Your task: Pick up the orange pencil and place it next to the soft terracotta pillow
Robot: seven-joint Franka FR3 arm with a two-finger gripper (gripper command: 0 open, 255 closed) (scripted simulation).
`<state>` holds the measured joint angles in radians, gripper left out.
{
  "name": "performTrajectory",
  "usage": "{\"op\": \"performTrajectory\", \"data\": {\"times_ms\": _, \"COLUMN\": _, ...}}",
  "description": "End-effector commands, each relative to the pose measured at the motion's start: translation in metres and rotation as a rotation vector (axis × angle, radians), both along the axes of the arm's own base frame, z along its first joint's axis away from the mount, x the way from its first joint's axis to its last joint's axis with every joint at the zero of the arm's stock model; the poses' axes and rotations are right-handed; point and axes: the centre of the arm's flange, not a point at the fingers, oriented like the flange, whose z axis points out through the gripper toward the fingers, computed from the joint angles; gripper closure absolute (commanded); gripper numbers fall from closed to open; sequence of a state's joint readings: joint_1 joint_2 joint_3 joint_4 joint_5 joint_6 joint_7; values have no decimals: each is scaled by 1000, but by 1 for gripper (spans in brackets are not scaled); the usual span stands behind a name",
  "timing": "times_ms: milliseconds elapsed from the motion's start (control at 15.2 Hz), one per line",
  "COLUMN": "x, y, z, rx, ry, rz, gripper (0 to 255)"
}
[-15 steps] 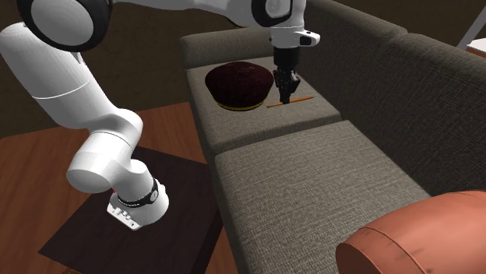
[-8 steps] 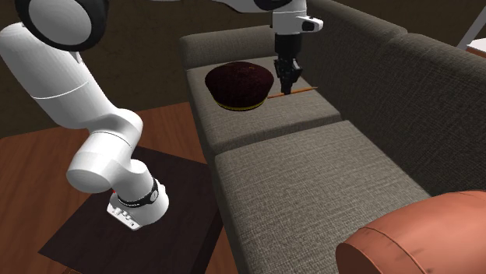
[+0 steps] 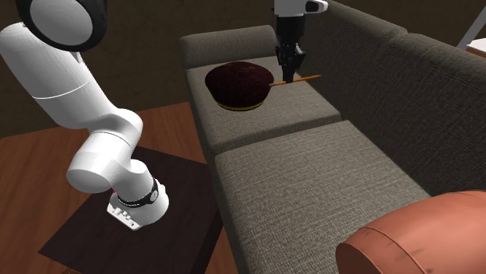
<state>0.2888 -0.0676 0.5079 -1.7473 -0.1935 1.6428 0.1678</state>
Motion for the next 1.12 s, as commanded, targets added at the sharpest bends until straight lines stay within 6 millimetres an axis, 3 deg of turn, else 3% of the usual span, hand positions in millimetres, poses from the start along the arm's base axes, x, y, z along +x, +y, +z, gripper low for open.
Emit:
{"op": "performTrajectory", "data": {"times_ms": 0, "x": 0, "y": 0, "z": 10, "rx": 0, "ry": 0, "rz": 0, "gripper": 255}}
{"op": "performTrajectory", "data": {"times_ms": 198, "x": 0, "y": 0, "z": 24, "rx": 0, "ry": 0, "rz": 0, "gripper": 255}}
{"op": "performTrajectory", "data": {"times_ms": 1056, "x": 161, "y": -60, "z": 25, "rx": 0, "ry": 0, "rz": 0, "gripper": 255}}
